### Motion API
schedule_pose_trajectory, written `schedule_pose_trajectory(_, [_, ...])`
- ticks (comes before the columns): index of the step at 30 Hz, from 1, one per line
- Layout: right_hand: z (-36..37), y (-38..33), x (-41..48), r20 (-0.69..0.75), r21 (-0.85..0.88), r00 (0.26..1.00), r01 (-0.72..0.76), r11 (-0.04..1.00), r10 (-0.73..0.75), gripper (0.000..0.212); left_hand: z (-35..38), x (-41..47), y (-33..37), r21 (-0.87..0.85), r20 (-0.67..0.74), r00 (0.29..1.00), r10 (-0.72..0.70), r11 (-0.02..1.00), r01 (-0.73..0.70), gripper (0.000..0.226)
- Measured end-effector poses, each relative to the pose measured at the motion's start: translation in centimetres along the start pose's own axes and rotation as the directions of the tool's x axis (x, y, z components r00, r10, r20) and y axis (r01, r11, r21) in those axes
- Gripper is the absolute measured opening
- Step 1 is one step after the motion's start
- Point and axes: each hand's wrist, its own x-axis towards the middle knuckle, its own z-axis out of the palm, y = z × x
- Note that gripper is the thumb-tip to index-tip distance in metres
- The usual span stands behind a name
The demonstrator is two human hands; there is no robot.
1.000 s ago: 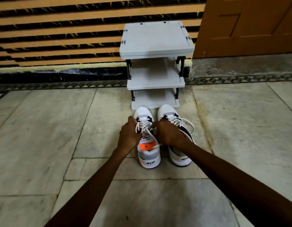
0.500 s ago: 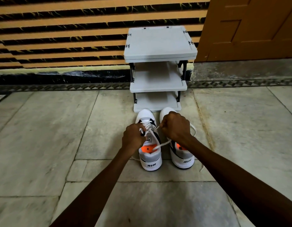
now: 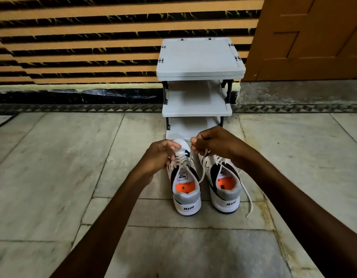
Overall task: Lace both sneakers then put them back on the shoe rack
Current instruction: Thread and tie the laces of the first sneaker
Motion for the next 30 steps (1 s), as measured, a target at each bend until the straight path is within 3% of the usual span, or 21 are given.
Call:
schedule_pose_trajectory(6, [0.3,-0.5,0.4,-0.243,-0.061,0.969,0.031,0.998,-0.045,0.023,-1.8,-0.5,4.2,-0.06,-0.021,0.992,0.125,0.99,-0.126,0.026])
schedule_pose_trajectory(10, [0.4,-0.9,0.5,-0.345,0.012,0.935,0.092,0.996,-0.082,0.02,-1.2,-1.2,5.0,-0.052,-0.022,0.988,0.155,0.986,-0.156,0.024])
schedule_pose_trajectory(12, [0.6,-1.0,0.6,-0.379,0.04,0.922,0.103,0.994,-0.08,0.019,-0.6,-0.7,3.8,0.149,-0.12,0.974,0.195,0.973,-0.176,0.023])
schedule_pose_trajectory(15, [0.7,-0.6,1.0,-0.348,0.156,0.938,0.061,0.986,-0.003,0.017,-0.1,0.4,1.0,0.649,-0.146,0.965,0.216,0.758,-0.071,0.055])
schedule_pose_trajectory(18, [0.4,0.7,2.2,-0.182,0.219,0.975,-0.088,0.972,0.13,0.015,0.7,0.4,-1.0,0.752,-0.145,0.988,0.048,0.654,0.078,0.07])
schedule_pose_trajectory(21, [0.6,2.9,3.3,-0.104,-0.006,0.978,-0.183,0.983,0.182,0.029,1.9,0.0,-2.3,0.783,-0.181,0.982,0.058,0.613,0.108,0.053])
schedule_pose_trajectory(23, [1.5,4.2,3.5,-0.184,-0.237,0.966,-0.222,0.946,0.18,0.051,2.7,-0.1,-2.9,0.739,-0.19,0.982,0.022,0.662,0.128,0.041])
schedule_pose_trajectory(25, [2.5,5.2,3.3,-0.31,-0.451,0.947,-0.23,0.862,0.09,0.061,3.6,-0.2,-3.6,0.662,-0.175,0.984,-0.037,0.735,0.146,0.039])
schedule_pose_trajectory(28, [3.7,6.2,3.3,-0.391,-0.56,0.92,-0.225,0.797,-0.015,0.044,4.7,-0.1,-4.6,0.576,-0.229,0.973,-0.008,0.805,0.142,0.042])
schedule_pose_trajectory(30, [4.2,6.6,3.4,-0.363,-0.55,0.93,-0.264,0.792,0.058,0.026,4.9,0.0,-5.1,0.553,-0.272,0.962,0.034,0.823,0.128,0.036])
